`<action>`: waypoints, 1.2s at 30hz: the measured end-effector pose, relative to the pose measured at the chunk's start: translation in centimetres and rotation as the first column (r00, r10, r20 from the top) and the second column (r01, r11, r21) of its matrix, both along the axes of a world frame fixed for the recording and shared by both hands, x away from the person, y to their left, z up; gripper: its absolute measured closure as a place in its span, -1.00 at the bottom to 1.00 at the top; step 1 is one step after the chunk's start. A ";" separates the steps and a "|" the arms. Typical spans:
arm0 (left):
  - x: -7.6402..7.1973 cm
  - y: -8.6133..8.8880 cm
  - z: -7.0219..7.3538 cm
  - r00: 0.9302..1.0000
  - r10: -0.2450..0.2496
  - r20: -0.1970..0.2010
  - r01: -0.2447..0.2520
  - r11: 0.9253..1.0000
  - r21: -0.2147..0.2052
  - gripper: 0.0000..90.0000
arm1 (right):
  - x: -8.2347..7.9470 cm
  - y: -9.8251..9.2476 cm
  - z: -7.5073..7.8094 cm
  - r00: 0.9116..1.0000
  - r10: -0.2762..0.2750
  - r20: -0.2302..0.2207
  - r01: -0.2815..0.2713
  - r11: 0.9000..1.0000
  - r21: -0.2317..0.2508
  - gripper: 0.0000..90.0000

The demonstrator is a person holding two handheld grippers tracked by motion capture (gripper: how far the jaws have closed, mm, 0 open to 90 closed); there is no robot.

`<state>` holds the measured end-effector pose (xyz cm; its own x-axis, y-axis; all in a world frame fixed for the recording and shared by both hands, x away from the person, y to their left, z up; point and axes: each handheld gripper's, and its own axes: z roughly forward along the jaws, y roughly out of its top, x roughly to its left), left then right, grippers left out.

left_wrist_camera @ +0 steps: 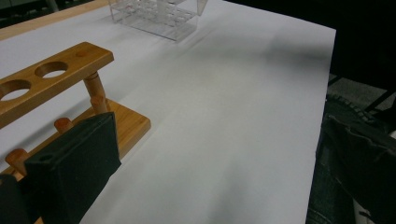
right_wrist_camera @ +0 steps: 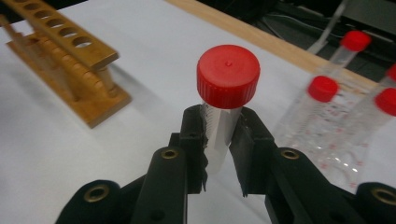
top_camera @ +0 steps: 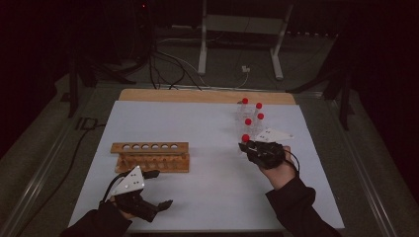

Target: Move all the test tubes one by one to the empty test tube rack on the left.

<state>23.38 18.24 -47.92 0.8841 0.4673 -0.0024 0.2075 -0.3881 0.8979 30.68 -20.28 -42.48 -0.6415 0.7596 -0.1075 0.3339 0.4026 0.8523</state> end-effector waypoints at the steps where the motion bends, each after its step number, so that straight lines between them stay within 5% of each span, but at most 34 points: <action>1: 0.0 -0.1 0.1 1.000 0.000 -0.002 0.000 1.000 -0.001 -0.99 | -0.2 0.2 0.0 1.000 0.006 -0.003 -0.006 1.000 0.000 0.66; 36: 2.0 -4.7 4.0 0.999 -0.040 -0.008 0.040 0.999 -0.007 -0.99 | -4.6 4.0 -0.5 0.980 0.200 -0.020 -0.200 0.980 -0.005 0.66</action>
